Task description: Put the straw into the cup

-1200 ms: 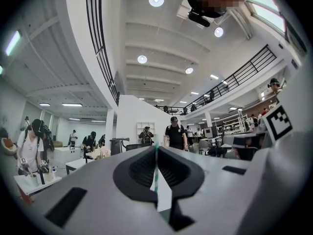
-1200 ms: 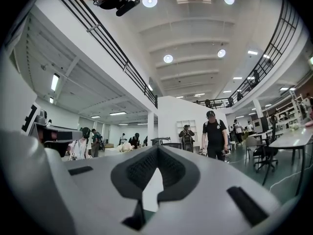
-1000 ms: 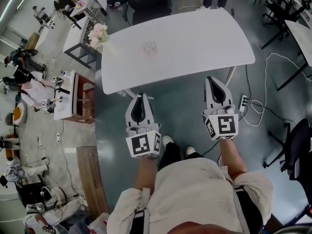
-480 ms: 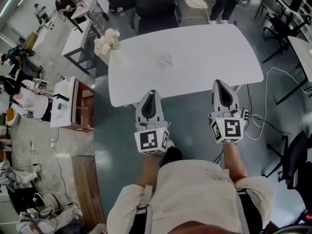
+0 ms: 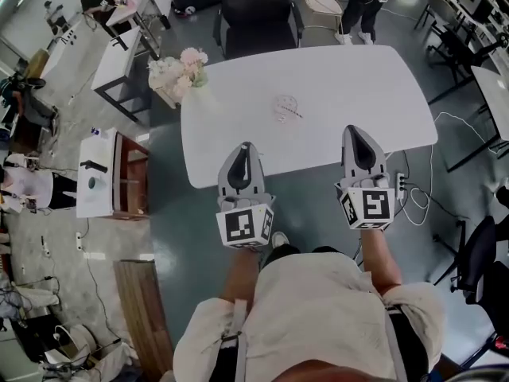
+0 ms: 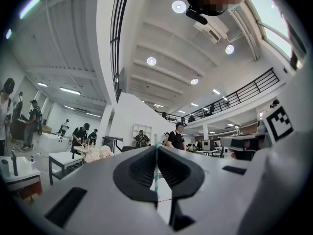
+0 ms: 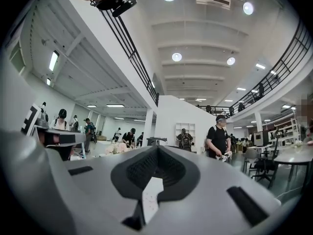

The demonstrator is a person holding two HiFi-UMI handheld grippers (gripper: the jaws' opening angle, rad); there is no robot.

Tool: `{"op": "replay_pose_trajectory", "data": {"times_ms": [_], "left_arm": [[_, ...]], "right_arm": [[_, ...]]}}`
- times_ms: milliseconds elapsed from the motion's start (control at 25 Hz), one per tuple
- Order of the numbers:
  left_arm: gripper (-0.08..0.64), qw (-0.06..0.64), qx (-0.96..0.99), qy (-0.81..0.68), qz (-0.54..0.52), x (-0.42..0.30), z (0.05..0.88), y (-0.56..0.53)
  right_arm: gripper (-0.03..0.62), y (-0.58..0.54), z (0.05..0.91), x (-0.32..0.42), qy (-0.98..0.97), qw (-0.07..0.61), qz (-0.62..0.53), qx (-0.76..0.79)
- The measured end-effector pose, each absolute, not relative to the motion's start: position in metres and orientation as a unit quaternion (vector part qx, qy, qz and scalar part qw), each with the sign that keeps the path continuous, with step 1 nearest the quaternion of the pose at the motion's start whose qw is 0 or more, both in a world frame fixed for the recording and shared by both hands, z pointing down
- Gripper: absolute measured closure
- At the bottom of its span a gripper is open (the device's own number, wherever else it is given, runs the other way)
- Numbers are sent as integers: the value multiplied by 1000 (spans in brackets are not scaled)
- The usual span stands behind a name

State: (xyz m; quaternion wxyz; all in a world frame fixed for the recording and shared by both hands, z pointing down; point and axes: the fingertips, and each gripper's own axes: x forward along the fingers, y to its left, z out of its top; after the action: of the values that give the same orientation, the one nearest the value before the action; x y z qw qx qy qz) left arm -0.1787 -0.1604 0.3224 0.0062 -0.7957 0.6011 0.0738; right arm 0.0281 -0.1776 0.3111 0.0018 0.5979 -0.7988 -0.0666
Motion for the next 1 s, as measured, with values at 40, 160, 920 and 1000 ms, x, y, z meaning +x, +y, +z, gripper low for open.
{"op": "replay_pose_trajectory", "data": {"times_ms": [40, 160, 920, 1000], "left_arm": [[546, 4, -797, 599, 75, -184, 324, -167], [546, 3, -801, 594, 79, -194, 327, -186], [546, -47, -807, 588, 43, -147, 356, -356], [546, -54, -809, 584, 36, -138, 363, -373]], "right_arm": [[591, -183, 312, 22, -798, 4, -67, 599], [591, -196, 317, 12, -795, 7, -67, 603], [591, -371, 365, 55, -801, 6, -4, 599], [591, -388, 373, 61, -800, 8, 9, 600]]}}
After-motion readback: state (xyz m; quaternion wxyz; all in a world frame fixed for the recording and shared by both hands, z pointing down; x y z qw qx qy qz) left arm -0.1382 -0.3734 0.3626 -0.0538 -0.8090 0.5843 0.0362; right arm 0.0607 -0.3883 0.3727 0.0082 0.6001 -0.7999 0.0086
